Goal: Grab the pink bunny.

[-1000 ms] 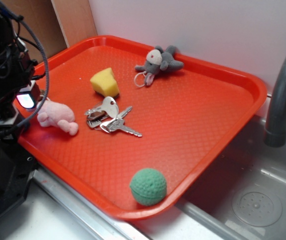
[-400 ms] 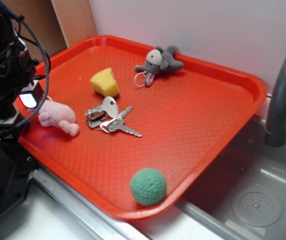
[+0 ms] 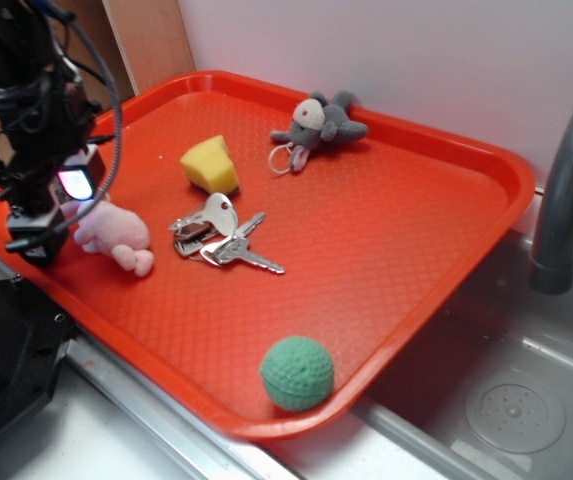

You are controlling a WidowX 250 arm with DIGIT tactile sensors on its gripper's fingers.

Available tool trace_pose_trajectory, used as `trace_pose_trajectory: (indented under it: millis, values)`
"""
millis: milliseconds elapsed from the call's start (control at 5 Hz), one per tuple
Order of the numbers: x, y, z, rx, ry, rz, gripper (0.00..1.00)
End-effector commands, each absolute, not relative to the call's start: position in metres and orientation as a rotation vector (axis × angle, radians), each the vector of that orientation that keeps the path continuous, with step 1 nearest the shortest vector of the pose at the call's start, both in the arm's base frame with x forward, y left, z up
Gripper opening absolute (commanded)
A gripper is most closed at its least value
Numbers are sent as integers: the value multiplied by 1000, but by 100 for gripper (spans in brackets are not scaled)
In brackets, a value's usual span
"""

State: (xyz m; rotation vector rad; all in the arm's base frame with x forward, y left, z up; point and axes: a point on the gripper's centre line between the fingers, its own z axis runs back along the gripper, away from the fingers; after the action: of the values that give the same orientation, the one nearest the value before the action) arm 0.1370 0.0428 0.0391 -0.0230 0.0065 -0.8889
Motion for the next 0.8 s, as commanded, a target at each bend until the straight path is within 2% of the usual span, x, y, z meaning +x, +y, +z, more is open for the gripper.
trace_pose_trajectory:
  millis: [0, 200, 400, 600]
  values:
    - [157, 30, 25, 17, 9, -960, 100]
    - [165, 21, 6, 15, 32, -1026, 100]
    - [165, 19, 5, 17, 22, -1023, 0]
    - [165, 30, 31, 22, -17, -960, 0]
